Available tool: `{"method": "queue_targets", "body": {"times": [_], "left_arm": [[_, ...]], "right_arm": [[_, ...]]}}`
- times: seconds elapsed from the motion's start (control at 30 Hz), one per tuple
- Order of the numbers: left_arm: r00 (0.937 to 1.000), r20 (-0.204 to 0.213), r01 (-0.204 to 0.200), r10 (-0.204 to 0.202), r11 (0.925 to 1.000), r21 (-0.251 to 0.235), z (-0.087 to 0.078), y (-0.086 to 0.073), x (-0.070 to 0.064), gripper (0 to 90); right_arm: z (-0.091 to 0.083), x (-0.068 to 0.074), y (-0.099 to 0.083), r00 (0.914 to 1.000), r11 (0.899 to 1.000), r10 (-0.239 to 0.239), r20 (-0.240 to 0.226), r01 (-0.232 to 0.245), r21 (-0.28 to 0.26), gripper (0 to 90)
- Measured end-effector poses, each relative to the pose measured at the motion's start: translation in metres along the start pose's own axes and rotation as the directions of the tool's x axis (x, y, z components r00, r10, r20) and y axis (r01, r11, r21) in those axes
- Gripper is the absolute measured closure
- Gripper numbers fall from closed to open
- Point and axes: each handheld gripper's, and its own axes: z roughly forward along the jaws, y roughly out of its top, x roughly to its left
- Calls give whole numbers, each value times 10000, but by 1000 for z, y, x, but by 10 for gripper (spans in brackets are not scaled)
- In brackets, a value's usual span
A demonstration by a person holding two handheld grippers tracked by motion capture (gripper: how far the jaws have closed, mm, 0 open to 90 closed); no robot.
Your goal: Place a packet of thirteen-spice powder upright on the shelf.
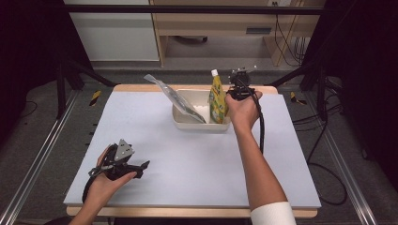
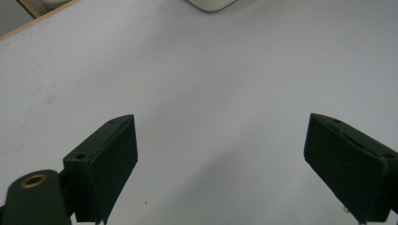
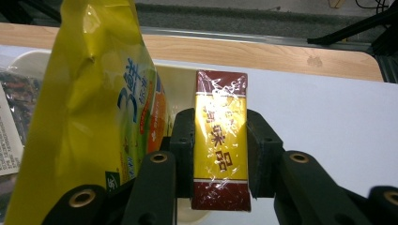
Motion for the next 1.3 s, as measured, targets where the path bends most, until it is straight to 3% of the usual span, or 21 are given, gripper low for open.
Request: {"method": "queue_targets", "body": {"times": [0.33,0.53,0.83,1.3], "left_arm": [[10000,30,-2,2,10000,2,2,0,-2,98],[10000,26,-71,71,10000,67,3,0,-3,98],[9997,-38,-226,227,9996,164,3,1,-3,97],[9996,-176,-214,218,9995,231,3,-1,1,94]], "right_arm": [[17,8,-6,9992,9990,-328,213,321,312,682],[24,5,-14,9998,9997,-169,-137,172,168,624],[5,-1,-14,9989,9969,-284,-373,256,-743,603],[-12,-10,-17,9978,9913,-337,-566,261,-1292,595]]}}
